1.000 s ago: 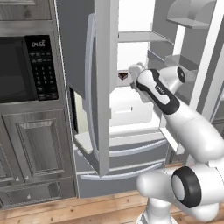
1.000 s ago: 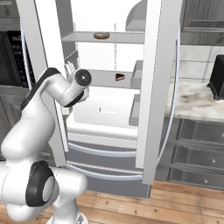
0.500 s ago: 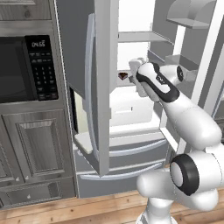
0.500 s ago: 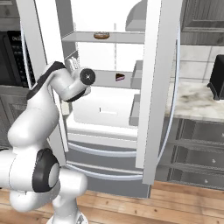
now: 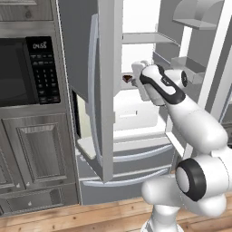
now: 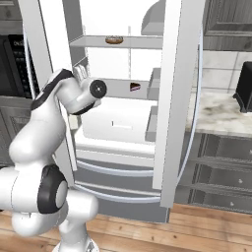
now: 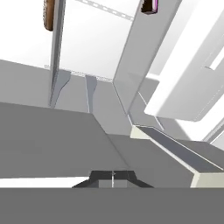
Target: Take the donut and cake from the fridge and place them on the empty tray on the dining counter.
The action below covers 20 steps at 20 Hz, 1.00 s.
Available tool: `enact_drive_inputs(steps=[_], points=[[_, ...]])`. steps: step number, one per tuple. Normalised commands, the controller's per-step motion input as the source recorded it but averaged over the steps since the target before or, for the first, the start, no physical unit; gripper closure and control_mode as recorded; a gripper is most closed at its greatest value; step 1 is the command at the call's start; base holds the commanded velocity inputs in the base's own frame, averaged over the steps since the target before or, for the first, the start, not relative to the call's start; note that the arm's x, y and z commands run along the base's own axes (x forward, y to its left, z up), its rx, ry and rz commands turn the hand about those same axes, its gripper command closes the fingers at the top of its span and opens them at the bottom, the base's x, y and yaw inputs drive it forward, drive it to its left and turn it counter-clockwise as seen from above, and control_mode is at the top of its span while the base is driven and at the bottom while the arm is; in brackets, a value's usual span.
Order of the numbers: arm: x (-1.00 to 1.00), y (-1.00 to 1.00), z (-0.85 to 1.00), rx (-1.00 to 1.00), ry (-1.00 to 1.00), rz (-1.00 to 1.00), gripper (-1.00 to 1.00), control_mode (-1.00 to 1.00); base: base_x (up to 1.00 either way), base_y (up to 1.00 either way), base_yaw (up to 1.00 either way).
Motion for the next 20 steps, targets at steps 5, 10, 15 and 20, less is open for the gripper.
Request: enact_drive_inputs(steps=[5, 10, 15, 20], points=[[0.15, 0.06, 0.12, 0.03, -0.03, 0.04, 1.0, -1.0, 0.0, 0.0, 0.0], [0.41, 0.0, 0.16, 0.08, -0.01, 0.01, 1.0, -1.0, 0.0, 0.0, 0.0], [0.39, 0.0, 0.04, 0.05, 0.0, 0.05, 1.0, -1.0, 0.0, 0.0, 0.0], [0.36, 0.0, 0.0, 0.01, 0.0, 0.12, 1.0, -1.0, 0.0, 0.0, 0.0]])
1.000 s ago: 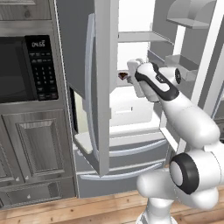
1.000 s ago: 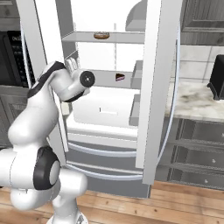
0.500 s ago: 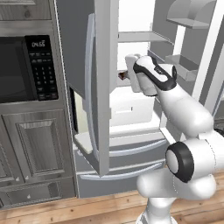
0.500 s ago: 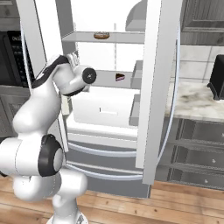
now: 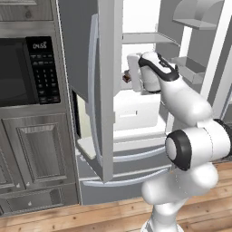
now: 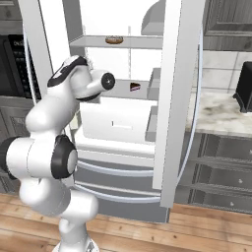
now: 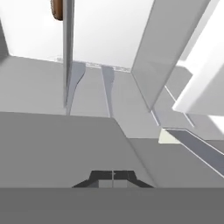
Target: Take the donut and cake from the fridge and place them on the empty tray on the dining counter.
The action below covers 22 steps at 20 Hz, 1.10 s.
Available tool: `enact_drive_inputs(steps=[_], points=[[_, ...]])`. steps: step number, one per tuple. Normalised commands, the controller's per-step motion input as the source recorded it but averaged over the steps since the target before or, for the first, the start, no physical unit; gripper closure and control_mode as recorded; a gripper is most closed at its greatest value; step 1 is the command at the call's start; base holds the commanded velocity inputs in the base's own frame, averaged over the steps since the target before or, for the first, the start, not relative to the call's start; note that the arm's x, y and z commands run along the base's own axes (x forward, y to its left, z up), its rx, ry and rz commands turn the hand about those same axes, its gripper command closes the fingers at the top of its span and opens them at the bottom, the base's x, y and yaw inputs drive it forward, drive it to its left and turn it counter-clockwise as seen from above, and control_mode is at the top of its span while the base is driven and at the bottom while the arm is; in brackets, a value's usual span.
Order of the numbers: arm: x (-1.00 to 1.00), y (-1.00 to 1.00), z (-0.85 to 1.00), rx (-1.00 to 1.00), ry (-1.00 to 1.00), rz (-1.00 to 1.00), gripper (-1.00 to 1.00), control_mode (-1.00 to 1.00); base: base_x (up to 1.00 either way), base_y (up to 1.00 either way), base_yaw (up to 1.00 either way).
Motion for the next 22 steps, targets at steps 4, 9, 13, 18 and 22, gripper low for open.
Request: enact_drive_inputs(steps=[4, 9, 13, 18, 22], points=[[0.4, 0.01, 0.0, 0.0, 0.0, 0.18, 1.0, -1.0, 0.0, 0.0, 0.0], [0.39, 0.07, 0.0, 0.0, 0.0, 0.19, 1.0, -1.0, 0.0, 0.0, 0.0], [0.25, 0.27, 0.0, 0.0, 0.0, 0.18, 1.0, -1.0, 0.0, 0.0, 0.0], [0.09, 0.46, 0.0, 0.0, 0.0, 0.13, 1.0, -1.0, 0.0, 0.0, 0.0], [0.19, 0.31, 0.0, 0.0, 0.0, 0.14, 1.0, -1.0, 0.0, 0.0, 0.0]])
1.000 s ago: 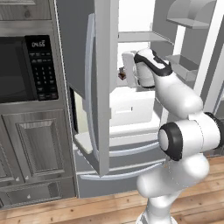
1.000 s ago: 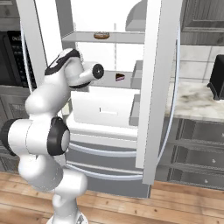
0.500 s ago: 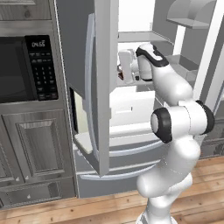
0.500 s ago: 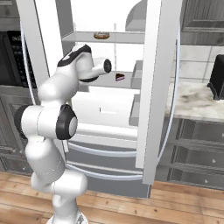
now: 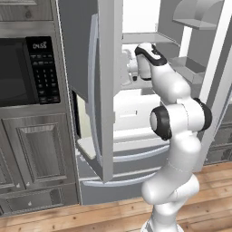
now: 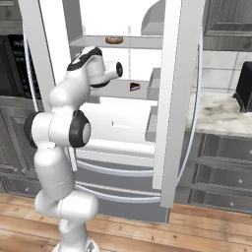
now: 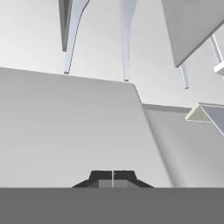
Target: Take the donut and cake from the fridge and place them on the empty tray on the dining counter.
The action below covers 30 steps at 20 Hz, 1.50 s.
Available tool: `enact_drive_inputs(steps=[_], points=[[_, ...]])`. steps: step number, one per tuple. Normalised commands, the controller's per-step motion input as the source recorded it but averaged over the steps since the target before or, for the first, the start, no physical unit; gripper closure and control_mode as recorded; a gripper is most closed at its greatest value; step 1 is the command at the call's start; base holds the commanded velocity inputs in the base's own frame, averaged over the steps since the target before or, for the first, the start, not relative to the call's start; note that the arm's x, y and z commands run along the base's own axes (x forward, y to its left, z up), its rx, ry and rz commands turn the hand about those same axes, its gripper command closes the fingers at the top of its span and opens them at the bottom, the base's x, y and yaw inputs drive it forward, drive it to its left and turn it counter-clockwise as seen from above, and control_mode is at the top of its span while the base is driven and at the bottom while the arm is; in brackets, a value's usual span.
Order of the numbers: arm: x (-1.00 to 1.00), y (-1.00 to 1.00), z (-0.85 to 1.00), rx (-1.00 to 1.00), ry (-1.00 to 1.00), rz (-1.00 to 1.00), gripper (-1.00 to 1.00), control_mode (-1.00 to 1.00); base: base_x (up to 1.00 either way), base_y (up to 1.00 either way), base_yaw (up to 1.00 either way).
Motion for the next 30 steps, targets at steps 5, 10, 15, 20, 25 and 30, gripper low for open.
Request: enact_drive_inputs(steps=[5, 10, 15, 20, 25, 30], points=[[0.0, 0.33, 0.0, 0.0, 0.0, 0.19, 1.0, -1.0, 0.0, 0.0, 0.0], [-0.17, 0.55, 0.0, 0.0, 0.0, 0.21, 1.0, -1.0, 0.0, 0.0, 0.0], [-0.37, 0.79, 0.0, -0.03, 0.0, 0.22, 1.0, -1.0, 0.0, 0.0, 0.0], [-0.43, 1.0, 0.0, -0.08, 0.0, 0.17, 1.0, -1.0, 0.0, 0.0, 0.0], [-0.33, 1.0, 0.0, -0.07, -0.02, 0.02, 1.0, -1.0, 0.0, 0.0, 0.0], [-0.3, 1.0, 0.0, -0.05, -0.04, 0.0, 1.0, -1.0, 0.0, 0.0, 0.0]])
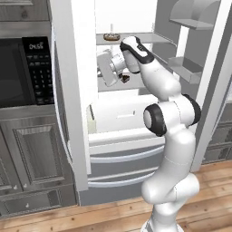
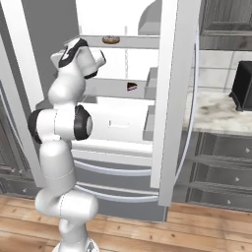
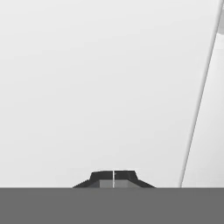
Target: Take the donut and cake from the fridge and place them on the empty tray on the dining counter.
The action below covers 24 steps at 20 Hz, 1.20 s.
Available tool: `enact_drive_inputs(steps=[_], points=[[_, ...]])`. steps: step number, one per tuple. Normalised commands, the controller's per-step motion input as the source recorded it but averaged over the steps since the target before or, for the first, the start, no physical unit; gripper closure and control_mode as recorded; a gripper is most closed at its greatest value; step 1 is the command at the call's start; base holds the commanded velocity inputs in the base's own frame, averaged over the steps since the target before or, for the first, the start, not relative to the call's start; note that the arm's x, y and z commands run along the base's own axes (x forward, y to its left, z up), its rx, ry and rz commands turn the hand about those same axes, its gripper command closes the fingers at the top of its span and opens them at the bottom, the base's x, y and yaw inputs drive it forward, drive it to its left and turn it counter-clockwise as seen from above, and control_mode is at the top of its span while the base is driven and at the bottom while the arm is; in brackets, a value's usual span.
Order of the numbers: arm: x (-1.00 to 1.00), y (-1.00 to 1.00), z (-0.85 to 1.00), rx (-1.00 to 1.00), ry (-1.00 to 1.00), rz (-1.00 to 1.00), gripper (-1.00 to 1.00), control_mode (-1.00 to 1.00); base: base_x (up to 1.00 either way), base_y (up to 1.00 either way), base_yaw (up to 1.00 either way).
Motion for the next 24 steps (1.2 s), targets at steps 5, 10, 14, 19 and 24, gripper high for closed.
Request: enact_drive_inputs(steps=[5, 10, 14, 19, 24], points=[[-0.14, 1.0, 0.0, -0.05, 0.0, 0.0, 1.0, -1.0, 0.0, 0.0, 0.0], [-0.09, 0.9, 0.0, -0.07, -0.09, 0.0, 1.0, -1.0, 0.0, 0.0, 0.0], [-0.24, 0.02, 0.1, -0.24, -0.23, -0.19, 1.0, -1.0, 0.0, 0.0, 0.0], [-0.21, -0.28, 0.01, -0.31, -0.06, -0.25, 1.0, -1.0, 0.0, 0.0, 0.0], [-0.31, -0.63, -0.02, -0.29, 0.0, -0.27, 1.0, -1.0, 0.0, 0.0, 0.0]])
